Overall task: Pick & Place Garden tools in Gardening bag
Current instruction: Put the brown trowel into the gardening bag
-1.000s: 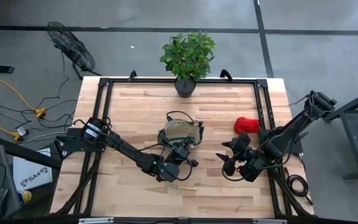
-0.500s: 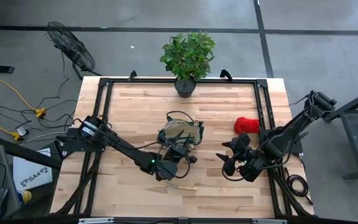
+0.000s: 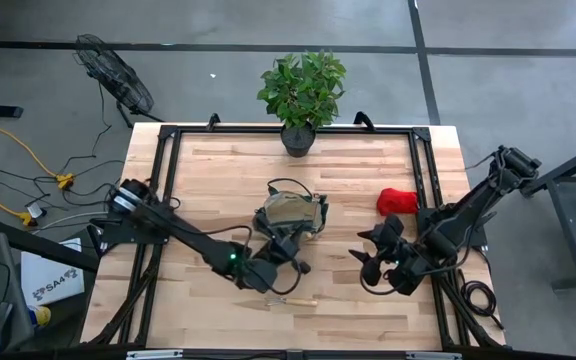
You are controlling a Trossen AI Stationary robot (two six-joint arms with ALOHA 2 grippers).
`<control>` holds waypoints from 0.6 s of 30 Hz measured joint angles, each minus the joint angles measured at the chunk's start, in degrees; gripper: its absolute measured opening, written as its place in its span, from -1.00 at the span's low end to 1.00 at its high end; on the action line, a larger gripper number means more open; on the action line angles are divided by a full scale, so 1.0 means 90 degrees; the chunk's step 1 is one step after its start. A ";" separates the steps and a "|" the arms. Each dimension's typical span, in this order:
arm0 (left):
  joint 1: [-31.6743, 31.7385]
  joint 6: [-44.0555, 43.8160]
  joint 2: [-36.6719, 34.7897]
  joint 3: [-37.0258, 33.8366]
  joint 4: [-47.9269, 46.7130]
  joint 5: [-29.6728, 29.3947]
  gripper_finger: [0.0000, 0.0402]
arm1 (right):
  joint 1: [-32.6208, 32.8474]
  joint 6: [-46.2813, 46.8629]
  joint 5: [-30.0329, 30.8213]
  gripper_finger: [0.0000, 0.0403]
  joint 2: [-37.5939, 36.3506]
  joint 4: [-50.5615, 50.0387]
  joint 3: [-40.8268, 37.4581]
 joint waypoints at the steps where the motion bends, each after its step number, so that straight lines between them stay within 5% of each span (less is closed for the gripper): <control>1: -0.0037 -0.0155 -0.0071 0.0000 -0.0303 0.0027 -0.92 | 0.0024 0.0000 0.0000 0.28 0.0000 0.0000 0.0001; 5: -0.0137 -0.0970 -0.0418 0.0000 -0.1784 0.0327 -0.98 | 0.0101 0.0000 0.0000 0.28 0.0000 0.0001 0.0001; 10: -0.0165 -0.2118 -0.0757 0.0000 -0.3666 0.1661 -0.99 | 0.0109 0.0058 0.0002 0.28 0.0000 -0.0002 0.0001; 18: -0.0191 -0.2487 -0.0770 -0.0002 -0.4077 0.1849 -1.00 | 0.0109 0.0095 0.0032 0.28 0.0000 -0.0002 0.0001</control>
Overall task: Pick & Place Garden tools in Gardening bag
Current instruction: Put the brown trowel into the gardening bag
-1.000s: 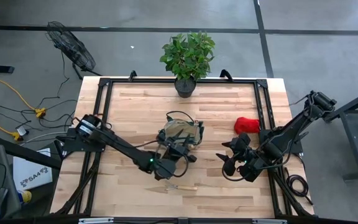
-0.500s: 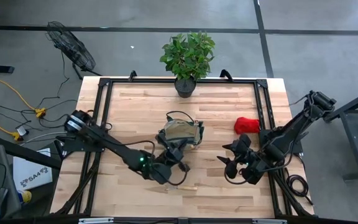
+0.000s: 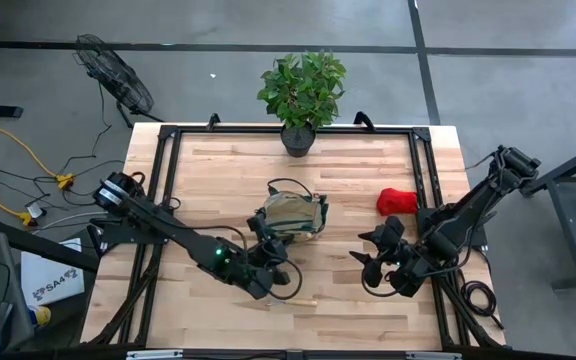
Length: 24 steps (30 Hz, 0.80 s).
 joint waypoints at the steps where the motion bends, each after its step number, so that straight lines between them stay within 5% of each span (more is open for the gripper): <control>1: 0.0000 0.0000 0.0000 0.0000 -0.0002 -0.0018 -1.00 | 0.0000 0.0000 0.0000 0.28 0.0000 0.0000 0.0000; 24: 0.0206 -0.0861 0.0061 0.0000 -0.0735 0.0004 -1.00 | 0.0000 0.0000 0.0024 0.28 0.0000 0.0002 0.0000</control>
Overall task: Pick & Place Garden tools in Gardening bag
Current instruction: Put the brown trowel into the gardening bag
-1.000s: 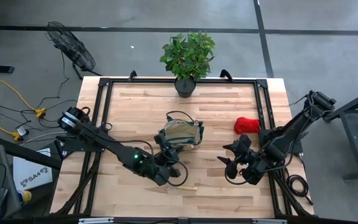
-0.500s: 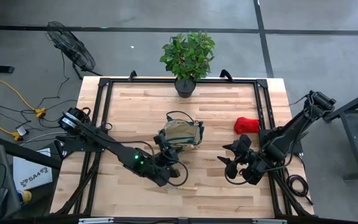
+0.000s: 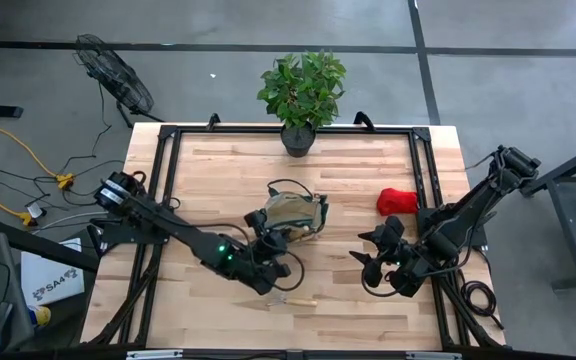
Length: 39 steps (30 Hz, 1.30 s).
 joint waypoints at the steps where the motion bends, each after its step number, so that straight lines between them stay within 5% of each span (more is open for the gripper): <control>1: 0.0010 -0.0012 0.0000 0.0002 0.0000 0.0030 -1.00 | 0.0000 0.0000 -0.0002 0.28 0.0000 0.0000 0.0000; 39: -0.0077 0.0249 -0.0039 -0.0007 0.0265 -0.0278 -1.00 | 0.0000 0.0024 -0.0007 0.28 0.0000 0.0000 -0.0002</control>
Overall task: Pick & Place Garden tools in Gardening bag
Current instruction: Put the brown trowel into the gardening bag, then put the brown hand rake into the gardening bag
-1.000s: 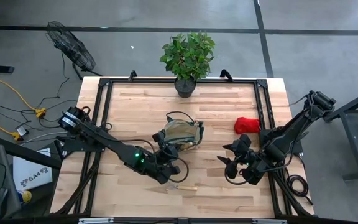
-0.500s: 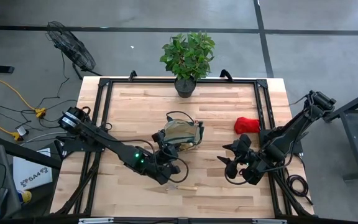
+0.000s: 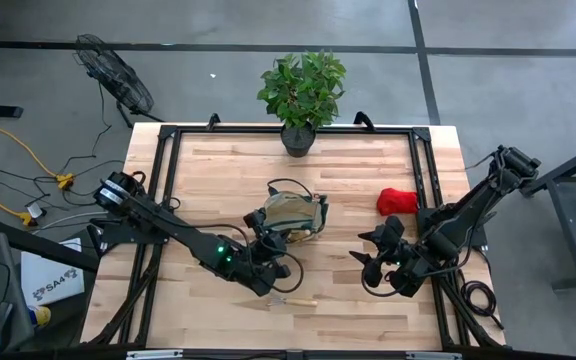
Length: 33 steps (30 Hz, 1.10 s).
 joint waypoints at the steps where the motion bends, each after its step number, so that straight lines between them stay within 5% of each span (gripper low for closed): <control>1: 0.0000 0.0000 0.0000 0.0000 -0.0001 -0.0007 -1.00 | -0.0002 0.0000 0.0000 0.28 0.0000 0.0000 0.0002; 12: -0.0432 -0.0051 -0.0627 0.0000 -0.0377 -0.0031 -1.00 | -0.0002 0.0000 -0.0005 0.28 0.0000 -0.0005 0.0002; 25: -0.0945 -0.0053 -0.0494 0.0004 -0.0388 0.3299 -1.00 | -0.0001 0.0000 -0.0005 0.28 0.0000 -0.0002 0.0000; 33: -0.0959 0.0105 -0.0131 0.0001 -0.0161 0.3684 -0.97 | -0.0002 -0.0002 -0.0002 0.28 0.0000 0.0000 0.0002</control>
